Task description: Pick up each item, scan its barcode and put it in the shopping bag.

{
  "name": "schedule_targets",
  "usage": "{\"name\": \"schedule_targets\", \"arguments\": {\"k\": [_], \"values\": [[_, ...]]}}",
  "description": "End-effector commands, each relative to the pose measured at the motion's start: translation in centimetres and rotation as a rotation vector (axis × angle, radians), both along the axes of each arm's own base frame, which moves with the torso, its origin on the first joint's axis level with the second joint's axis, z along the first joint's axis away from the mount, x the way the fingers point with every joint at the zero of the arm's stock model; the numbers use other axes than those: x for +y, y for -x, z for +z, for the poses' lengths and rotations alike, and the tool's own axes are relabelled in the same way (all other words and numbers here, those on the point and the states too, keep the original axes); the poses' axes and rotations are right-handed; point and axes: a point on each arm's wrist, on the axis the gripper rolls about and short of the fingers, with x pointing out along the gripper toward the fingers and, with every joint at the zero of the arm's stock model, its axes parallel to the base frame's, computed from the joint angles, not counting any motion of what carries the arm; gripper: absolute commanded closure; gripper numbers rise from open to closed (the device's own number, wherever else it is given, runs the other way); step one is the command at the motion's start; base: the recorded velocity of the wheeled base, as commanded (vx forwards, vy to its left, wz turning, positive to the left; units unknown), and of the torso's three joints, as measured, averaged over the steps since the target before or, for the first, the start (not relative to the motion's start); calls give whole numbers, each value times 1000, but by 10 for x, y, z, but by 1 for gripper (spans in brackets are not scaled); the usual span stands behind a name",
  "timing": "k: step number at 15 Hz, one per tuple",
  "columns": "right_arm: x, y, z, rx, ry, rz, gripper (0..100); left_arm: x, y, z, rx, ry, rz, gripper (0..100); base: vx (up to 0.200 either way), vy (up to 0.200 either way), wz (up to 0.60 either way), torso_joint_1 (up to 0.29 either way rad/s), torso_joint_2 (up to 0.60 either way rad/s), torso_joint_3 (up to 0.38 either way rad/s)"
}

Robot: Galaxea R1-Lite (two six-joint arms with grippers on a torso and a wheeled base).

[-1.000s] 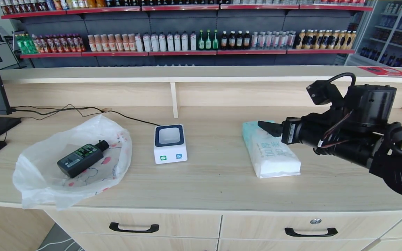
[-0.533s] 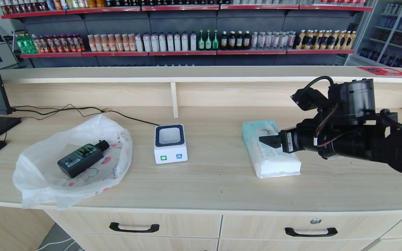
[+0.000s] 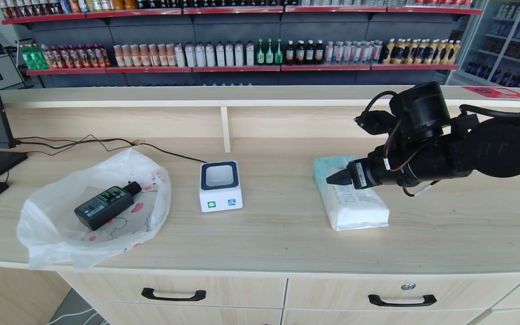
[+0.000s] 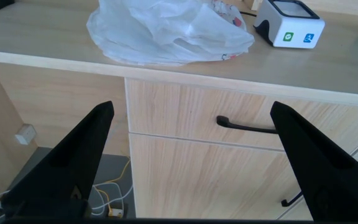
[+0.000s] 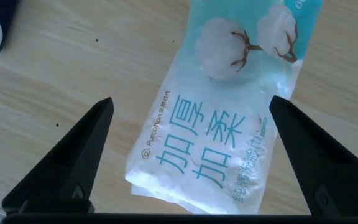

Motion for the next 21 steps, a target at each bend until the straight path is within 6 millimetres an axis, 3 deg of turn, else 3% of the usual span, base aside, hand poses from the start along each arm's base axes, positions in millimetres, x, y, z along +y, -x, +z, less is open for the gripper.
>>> {"name": "schedule_targets", "arguments": {"k": [1, 8, 10, 13, 16, 21], "values": [[9, -18, -10, 47, -2, -14, 0, 0, 0, 0, 1, 0, 0, 0, 0, 0, 0, 0, 0, 0], [15, -35, -33, 110, 30, -75, 0, 0, 0, 0, -1, 0, 0, 0, 0, 0, 0, 0, 0, 0], [15, -36, -33, 107, 32, -79, 0, 0, 0, 0, -1, 0, 0, 0, 0, 0, 0, 0, 0, 0], [-1, -50, -20, 80, 53, -156, 0, 0, 0, 0, -1, 0, 0, 0, 0, 0, 0, 0, 0, 0], [-4, -44, -7, 138, 77, -159, 0, 0, 0, 0, -1, 0, 0, 0, 0, 0, 0, 0, 0, 0], [1, -55, -20, 161, 88, -155, 0, 0, 0, 0, -1, 0, 1, 0, 0, 0, 0, 0, 0, 0]]}}
